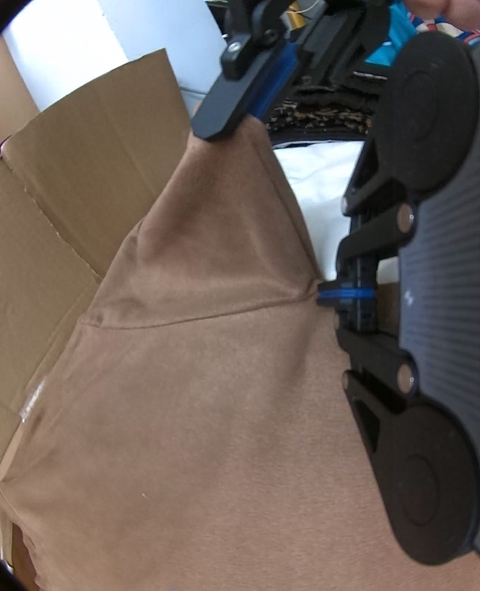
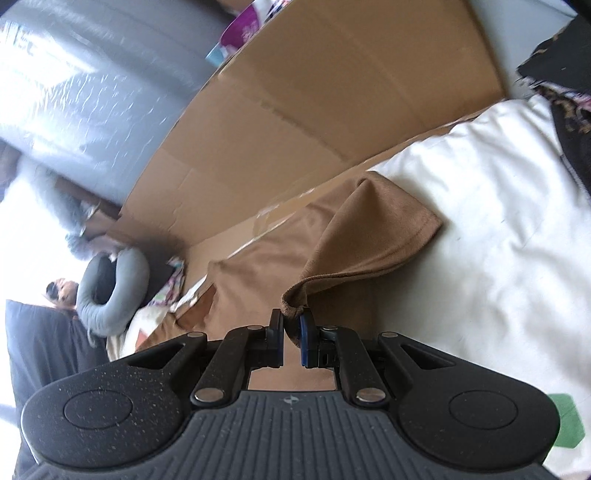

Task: Fold clothes
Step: 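Lift the sleeve with the right tool while the left tool pinches the shirt body, then lay the sleeve over the shirt body and open the right tool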

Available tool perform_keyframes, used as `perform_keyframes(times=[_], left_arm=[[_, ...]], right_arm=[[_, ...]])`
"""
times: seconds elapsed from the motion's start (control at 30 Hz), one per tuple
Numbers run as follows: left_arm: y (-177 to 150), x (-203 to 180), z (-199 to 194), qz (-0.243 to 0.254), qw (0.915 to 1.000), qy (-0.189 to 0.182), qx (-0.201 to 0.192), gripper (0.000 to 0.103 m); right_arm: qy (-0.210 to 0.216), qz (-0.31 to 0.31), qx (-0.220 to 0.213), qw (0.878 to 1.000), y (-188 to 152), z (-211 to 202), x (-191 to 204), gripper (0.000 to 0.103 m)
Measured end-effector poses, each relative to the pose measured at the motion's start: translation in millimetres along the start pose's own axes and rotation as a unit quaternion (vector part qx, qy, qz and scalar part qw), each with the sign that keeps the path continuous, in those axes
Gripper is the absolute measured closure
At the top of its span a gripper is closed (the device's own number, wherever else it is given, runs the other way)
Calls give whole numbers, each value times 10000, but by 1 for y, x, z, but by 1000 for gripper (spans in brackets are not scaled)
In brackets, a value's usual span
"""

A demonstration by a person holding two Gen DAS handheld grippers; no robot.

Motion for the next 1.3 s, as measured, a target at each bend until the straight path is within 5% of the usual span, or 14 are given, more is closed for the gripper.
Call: perform_keyframes(times=[0.5,0.7,0.8,1.2,1.3], left_arm=[[-7,9,1,-510,9982,-292,-118,102],[-13,8,-7,-356,9988,-309,-97,99],[-14,6,-14,-257,9992,-289,-59,90],[-8,16,-69,875,9952,337,-268,57],[-7,6,-66,1336,9887,577,-369,45]], right_arm=[[257,-128,436,9986,-22,14,21,98],[355,-115,505,9980,-21,9,20,89],[352,-102,422,9984,-20,2,17,79],[-135,-5,292,9995,-20,-13,-15,77],[-248,-142,346,9990,-23,-11,-17,66]])
Point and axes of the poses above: each gripper's, at about its wrist camera, not at the fingertips, and z roughly the way its jaws point, x to its left, y to its top, the point moved 4 cm from there along z, roughly the way its jaws point, and after that the axes turned 13 degrees about -z, right-handed, at the moved point
